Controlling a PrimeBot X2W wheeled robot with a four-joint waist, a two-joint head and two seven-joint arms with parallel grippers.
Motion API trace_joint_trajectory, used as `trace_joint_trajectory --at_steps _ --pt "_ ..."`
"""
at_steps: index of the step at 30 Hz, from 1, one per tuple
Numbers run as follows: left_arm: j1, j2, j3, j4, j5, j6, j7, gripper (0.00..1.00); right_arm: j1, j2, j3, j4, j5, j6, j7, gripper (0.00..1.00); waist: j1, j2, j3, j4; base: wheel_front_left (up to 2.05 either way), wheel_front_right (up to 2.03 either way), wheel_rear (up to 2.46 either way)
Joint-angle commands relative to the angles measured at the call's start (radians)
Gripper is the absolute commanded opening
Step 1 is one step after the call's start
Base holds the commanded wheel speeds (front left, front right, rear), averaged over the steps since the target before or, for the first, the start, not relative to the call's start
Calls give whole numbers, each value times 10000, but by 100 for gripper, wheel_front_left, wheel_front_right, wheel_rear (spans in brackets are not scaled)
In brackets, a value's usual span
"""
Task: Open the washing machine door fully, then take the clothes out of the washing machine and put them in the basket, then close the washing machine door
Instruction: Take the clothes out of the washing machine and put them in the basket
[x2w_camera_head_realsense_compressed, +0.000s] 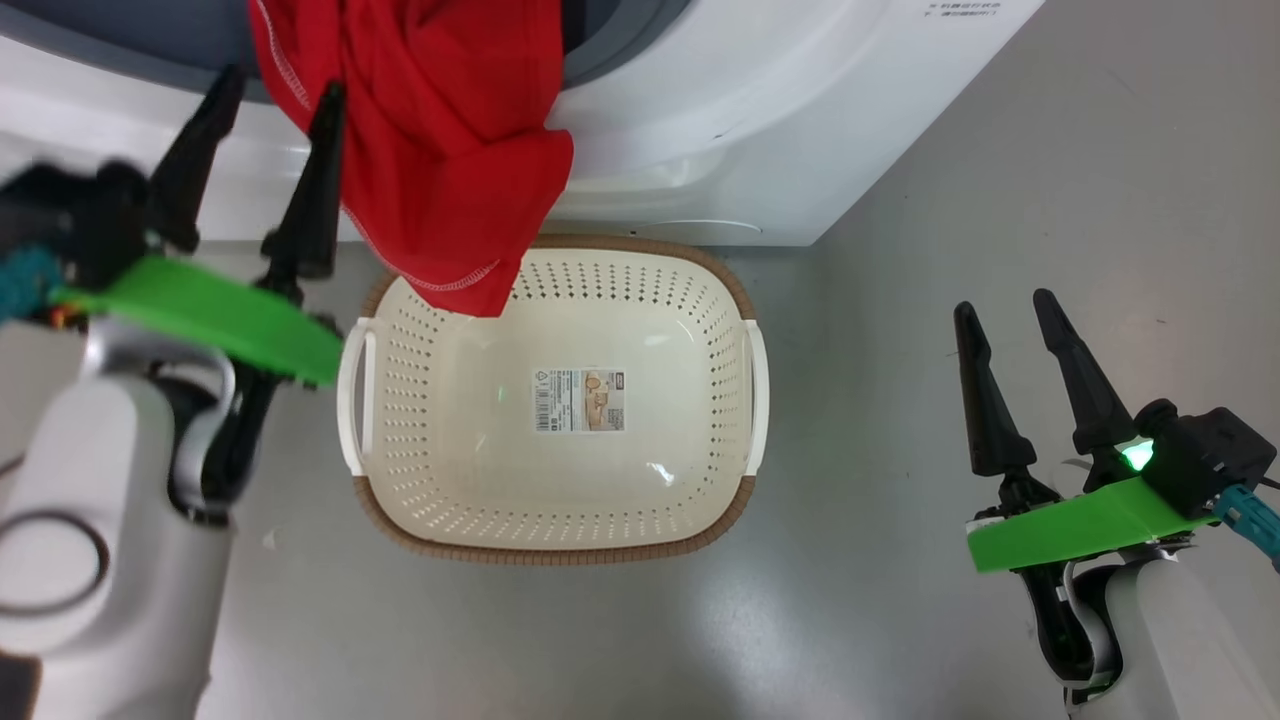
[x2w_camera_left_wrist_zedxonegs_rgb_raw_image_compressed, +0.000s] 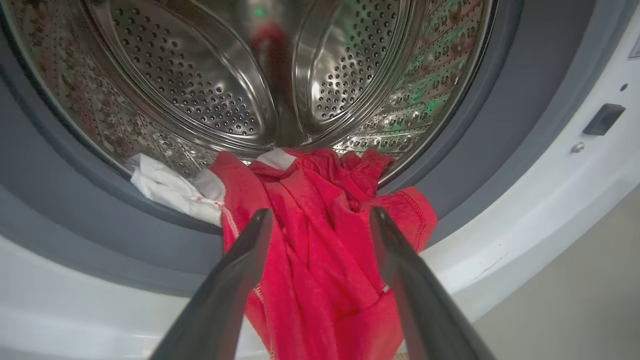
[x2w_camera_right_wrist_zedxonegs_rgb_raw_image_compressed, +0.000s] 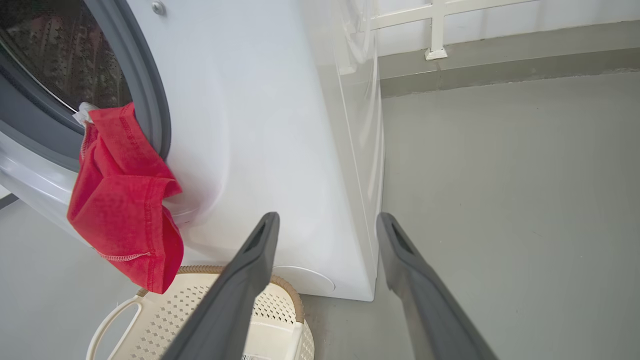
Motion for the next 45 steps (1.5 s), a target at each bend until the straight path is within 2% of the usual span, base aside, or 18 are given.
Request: trace_joint_trajectory --at_steps 1,8,15,29,36,43,44,45 --pt "-460 450 154 -57 -137 -54 460 100 -60 -6 268 -180 -82 63 -63 100 0 0 41 -6 0 0 0" --pt "-2405 534 -579 1104 -556 -54 2609 100 -168 -6 375 -179 -11 63 -63 100 0 0 189 -54 0 0 0" --pt "-3906 443 -942 2695 -804 -54 3580 100 -335 -6 604 -132 123 63 -63 100 0 0 279 -261 0 0 0" --pt "-6153 685 -1631 6367 -534 -54 3429 100 -495 -6 1143 -149 374 63 -63 100 0 0 464 -1163 0 0 0" --pt "-6735 870 -1823 7698 -684 -54 3196 100 -578 -6 1402 -171 573 63 -63 100 0 0 576 -1591 0 0 0" --pt "-7056 937 -2121 8462 -673 -54 2930 100 -559 -6 1403 -276 628 63 -63 100 0 0 625 -1754 0 0 0" --pt "-7106 954 -2184 8566 -637 -54 2854 87 -560 -6 1398 -286 628 63 -63 100 0 0 631 -1764 0 0 0" --pt "-7144 952 -2242 8655 -619 -54 2773 49 -563 -6 1394 -294 626 63 -63 100 0 0 633 -1770 0 0 0"
